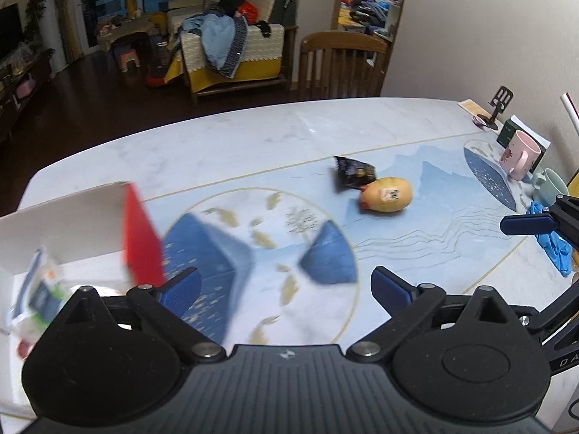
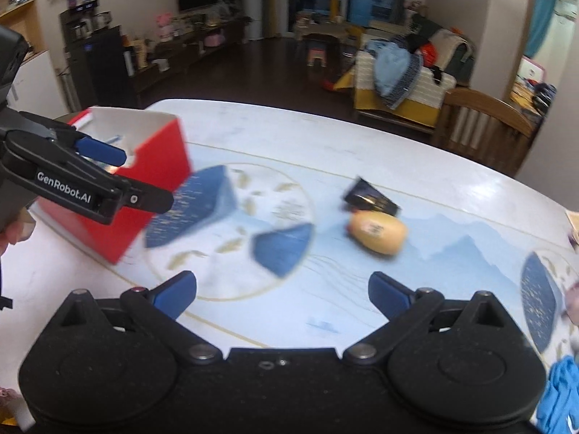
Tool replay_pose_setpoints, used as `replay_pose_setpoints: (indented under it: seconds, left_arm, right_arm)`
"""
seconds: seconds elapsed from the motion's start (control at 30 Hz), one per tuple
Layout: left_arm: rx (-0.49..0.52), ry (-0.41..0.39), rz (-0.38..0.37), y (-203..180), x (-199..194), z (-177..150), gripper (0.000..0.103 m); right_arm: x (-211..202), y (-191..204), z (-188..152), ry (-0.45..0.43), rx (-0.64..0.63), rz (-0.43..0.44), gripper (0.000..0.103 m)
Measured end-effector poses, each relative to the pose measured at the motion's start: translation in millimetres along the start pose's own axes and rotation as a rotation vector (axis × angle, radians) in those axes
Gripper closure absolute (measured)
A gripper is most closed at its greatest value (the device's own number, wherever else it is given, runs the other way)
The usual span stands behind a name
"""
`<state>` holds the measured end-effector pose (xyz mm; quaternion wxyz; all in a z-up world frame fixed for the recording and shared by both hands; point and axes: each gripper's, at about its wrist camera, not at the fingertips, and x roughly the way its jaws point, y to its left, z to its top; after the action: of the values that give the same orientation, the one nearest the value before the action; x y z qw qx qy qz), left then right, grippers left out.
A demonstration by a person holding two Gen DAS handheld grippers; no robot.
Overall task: Organize objects
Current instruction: 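Move both tools back over the table toward the snack packet and egg toy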
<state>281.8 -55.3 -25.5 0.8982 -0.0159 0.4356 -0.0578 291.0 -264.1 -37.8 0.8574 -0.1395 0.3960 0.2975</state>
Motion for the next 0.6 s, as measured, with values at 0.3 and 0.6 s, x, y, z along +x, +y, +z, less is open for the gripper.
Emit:
replay_pose_setpoints:
  seconds: [0.3, 0.6]
  left_arm:
    - [0.058, 0.05, -0.037, -47.2, 60.4, 32.7, 0.002]
    - [0.105, 0.081, 0.007, -67.7, 115.4, 78.9, 0.002]
  right_arm:
    - [19.4, -62.2, -11.0, 0.019, 0.068, -0.048, 0.002]
    - [48.4, -93.2, -8.4, 0.032, 0.067, -0.045, 0.002]
